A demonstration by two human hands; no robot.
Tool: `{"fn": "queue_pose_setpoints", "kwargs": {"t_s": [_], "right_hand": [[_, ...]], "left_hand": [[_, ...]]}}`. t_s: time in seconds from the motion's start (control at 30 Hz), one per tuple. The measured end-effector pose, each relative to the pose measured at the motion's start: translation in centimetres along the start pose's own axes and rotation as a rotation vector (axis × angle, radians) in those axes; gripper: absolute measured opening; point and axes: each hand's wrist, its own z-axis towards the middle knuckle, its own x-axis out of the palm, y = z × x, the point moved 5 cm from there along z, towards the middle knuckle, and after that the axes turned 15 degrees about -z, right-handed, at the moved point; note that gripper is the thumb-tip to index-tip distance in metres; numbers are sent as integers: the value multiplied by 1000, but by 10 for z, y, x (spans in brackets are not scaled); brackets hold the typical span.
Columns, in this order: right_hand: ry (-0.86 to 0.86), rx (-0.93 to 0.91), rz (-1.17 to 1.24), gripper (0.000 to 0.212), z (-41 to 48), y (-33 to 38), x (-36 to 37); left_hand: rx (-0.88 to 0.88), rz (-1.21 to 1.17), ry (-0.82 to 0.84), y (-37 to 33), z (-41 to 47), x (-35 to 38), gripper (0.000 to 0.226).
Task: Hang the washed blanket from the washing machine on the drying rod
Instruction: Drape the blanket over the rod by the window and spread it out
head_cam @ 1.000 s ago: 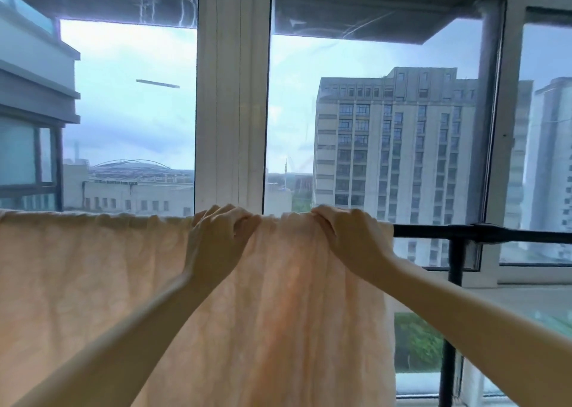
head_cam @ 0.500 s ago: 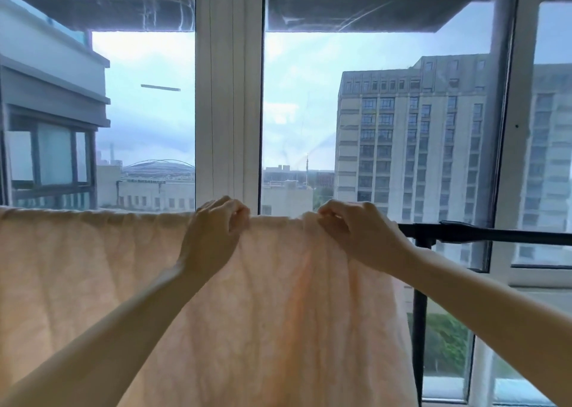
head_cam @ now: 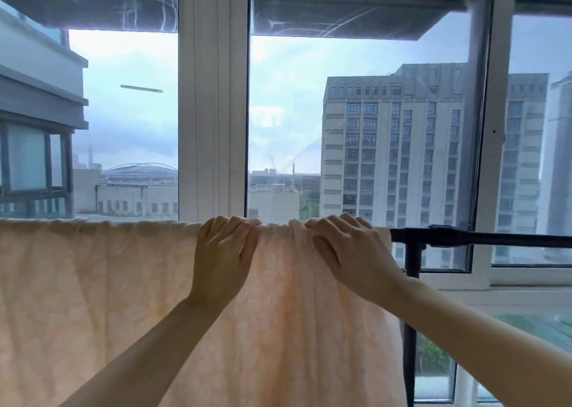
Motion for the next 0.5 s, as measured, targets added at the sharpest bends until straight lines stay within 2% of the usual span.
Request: {"fn": "queue_pose_setpoints", "kwargs": {"t_s": [0.37,0.5], "right_hand": [[8,-29,20,26,5,4,0],[74,-51,53,37,6,2,-1]], "left_hand": [[8,-13,-19,8,-2,-2,27],[7,11,11,7,-1,0,30]]}}
